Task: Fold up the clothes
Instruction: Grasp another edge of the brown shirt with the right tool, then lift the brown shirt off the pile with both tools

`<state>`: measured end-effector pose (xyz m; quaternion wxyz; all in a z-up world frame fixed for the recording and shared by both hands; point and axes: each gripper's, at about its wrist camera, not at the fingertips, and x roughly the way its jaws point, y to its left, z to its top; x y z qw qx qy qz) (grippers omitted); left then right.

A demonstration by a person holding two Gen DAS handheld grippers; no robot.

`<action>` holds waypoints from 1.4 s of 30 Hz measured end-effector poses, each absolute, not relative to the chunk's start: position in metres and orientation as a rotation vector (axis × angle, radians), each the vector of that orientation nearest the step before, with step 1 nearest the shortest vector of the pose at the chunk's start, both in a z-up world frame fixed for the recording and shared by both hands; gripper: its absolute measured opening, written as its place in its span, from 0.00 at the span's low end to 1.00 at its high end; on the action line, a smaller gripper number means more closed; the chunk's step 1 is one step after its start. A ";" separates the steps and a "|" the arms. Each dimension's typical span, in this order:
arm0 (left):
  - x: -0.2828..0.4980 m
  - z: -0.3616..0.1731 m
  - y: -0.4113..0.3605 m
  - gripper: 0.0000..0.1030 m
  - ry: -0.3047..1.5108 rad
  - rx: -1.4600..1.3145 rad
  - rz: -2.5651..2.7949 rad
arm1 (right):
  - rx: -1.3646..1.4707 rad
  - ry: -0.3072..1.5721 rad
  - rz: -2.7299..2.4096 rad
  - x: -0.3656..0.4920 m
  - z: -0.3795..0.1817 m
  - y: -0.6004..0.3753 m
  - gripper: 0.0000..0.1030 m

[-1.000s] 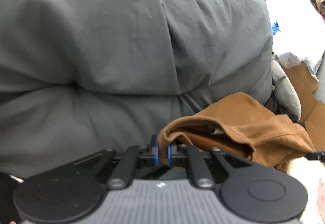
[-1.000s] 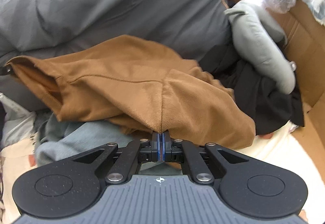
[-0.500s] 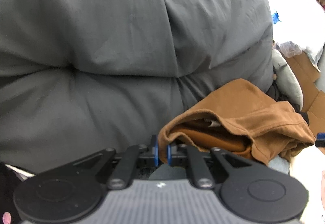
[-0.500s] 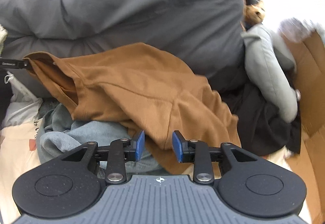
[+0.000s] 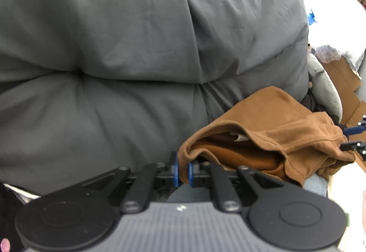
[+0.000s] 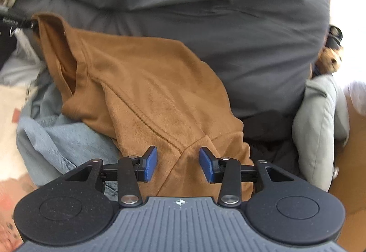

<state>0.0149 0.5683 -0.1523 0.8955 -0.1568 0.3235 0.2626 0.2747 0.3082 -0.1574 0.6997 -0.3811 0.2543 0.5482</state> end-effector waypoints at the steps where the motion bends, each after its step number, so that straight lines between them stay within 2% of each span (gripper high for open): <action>1: 0.015 -0.153 0.569 0.08 0.672 -0.326 0.543 | -0.875 0.560 1.232 0.275 -0.159 0.311 0.52; 4: 0.016 -0.154 0.570 0.08 0.673 -0.330 0.542 | -0.967 0.532 1.274 0.273 -0.164 0.319 0.54; 15: 0.017 -0.161 0.575 0.08 0.682 -0.341 0.540 | -1.221 0.436 1.380 0.261 -0.179 0.344 0.52; 17: 0.017 -0.162 0.576 0.08 0.684 -0.342 0.539 | -1.240 0.456 1.381 0.264 -0.184 0.347 0.48; 19: 0.017 -0.163 0.577 0.08 0.685 -0.341 0.538 | -1.256 0.468 1.380 0.265 -0.187 0.348 0.30; 22: 0.017 -0.164 0.578 0.08 0.686 -0.341 0.536 | -1.267 0.472 1.378 0.265 -0.186 0.346 0.13; 24: 0.013 -0.164 0.571 0.08 0.682 -0.344 0.549 | -1.266 0.462 1.376 0.264 -0.182 0.342 0.08; 36: 0.022 -0.159 0.563 0.08 0.674 -0.305 0.525 | -1.067 0.519 1.317 0.261 -0.135 0.283 0.06; 42: 0.033 -0.164 0.562 0.08 0.683 -0.294 0.527 | -1.088 0.509 1.336 0.251 -0.161 0.278 0.07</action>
